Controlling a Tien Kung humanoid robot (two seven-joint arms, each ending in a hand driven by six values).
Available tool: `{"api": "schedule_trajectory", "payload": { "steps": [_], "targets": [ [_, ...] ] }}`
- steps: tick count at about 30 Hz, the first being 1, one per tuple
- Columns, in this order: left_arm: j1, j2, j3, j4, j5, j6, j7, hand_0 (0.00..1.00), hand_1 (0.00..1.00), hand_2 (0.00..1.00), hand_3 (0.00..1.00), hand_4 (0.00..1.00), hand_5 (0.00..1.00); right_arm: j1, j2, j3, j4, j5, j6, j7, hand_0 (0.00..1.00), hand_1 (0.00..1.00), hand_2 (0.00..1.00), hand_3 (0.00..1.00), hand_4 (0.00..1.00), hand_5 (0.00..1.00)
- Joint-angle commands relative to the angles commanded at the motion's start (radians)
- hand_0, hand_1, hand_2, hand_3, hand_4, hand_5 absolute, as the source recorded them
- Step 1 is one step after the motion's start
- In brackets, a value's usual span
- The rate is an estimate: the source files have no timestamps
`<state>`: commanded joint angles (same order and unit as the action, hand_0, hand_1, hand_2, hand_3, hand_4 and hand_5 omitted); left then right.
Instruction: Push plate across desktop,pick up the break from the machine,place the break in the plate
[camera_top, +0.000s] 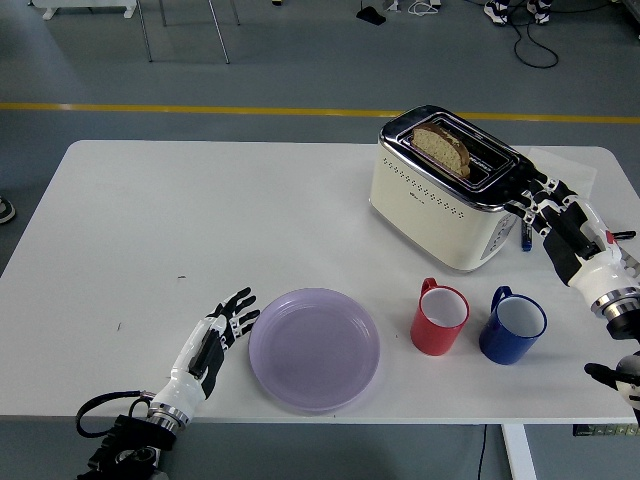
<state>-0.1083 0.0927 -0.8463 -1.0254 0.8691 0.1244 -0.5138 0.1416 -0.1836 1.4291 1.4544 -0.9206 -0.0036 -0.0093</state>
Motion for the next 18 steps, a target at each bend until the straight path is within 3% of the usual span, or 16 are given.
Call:
{"api": "schedule_trajectory", "payload": {
  "steps": [11, 18],
  "targets": [
    [-0.022, -0.001, 0.027, 0.016, 0.018, -0.029, 0.020, 0.791, 0.828, 0.920, 0.902, 0.572, 0.998, -0.001, 0.004, 0.008, 0.001, 0.000, 0.000, 0.001, 0.799, 0.752, 0.777, 0.783, 0.516, 0.455],
    [-0.022, -0.002, 0.020, 0.008, 0.038, -0.011, 0.014, 0.794, 0.830, 0.921, 0.899, 0.570, 0.998, -0.003, 0.002, 0.009, 0.006, 0.000, -0.001, 0.000, 0.798, 0.752, 0.777, 0.783, 0.518, 0.454]
  ]
}}
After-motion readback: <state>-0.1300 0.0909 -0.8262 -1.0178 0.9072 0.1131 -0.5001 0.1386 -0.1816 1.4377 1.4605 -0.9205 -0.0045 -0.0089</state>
